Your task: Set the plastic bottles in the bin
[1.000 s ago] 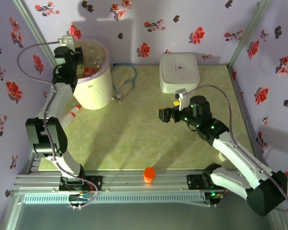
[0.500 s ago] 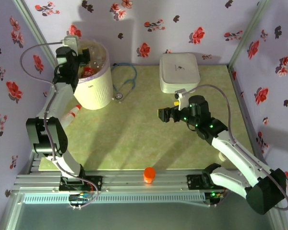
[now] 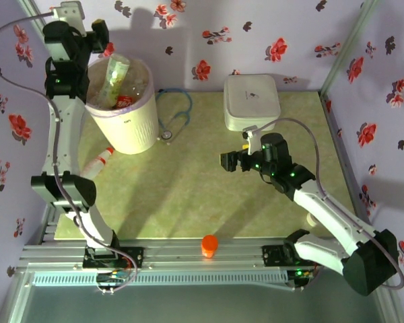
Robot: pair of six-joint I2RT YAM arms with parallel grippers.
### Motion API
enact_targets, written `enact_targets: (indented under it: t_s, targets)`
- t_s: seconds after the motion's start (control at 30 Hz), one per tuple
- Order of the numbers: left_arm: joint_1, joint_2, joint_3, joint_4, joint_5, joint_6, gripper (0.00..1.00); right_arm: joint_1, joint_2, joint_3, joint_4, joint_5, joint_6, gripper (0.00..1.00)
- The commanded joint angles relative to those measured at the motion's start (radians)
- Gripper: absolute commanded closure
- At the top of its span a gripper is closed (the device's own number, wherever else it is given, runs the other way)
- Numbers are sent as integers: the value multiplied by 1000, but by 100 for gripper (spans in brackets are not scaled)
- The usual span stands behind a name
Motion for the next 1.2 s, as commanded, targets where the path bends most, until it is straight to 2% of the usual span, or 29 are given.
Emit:
enact_targets:
  t_s: [0.0, 0.1, 0.2, 0.23, 0.3, 0.4, 0.47, 0.6, 0.73, 0.93, 1.17]
  targets:
    - [-26, 112, 89, -154, 107, -48, 34, -4, 1, 26, 2, 5, 14, 1]
    - [-58, 200, 189, -304, 39, -3, 42, -3, -11, 18, -8, 15, 14, 1]
    - [-63, 229, 134, -374, -10, 18, 63, -3, -21, 10, -21, 24, 8, 1]
    - [-64, 218, 86, -376, -40, 22, 66, -3, -23, 11, -27, 28, 5, 1]
    - [-54, 139, -123, -278, -85, 3, 71, -4, -31, 9, -38, 36, 1, 1]
    - [-8, 20, -406, -97, -50, -96, 73, -4, -33, -3, -23, 39, 6, 1]
    - [9, -8, -501, -43, -21, -133, 73, -3, -23, -4, -11, 31, 11, 1]
    - [10, 5, -559, 8, 57, -139, 69, -1, 9, 13, -2, 8, 15, 1]
    - [4, 48, -510, 5, 129, -146, 60, 1, 8, 14, 1, 13, 21, 1]
    - [-33, 143, -335, -105, 223, -94, 42, 3, 6, 4, 8, 20, 34, 1]
    - [-53, 68, -239, -176, 232, -36, 19, 4, 12, 1, 14, 28, 29, 1]
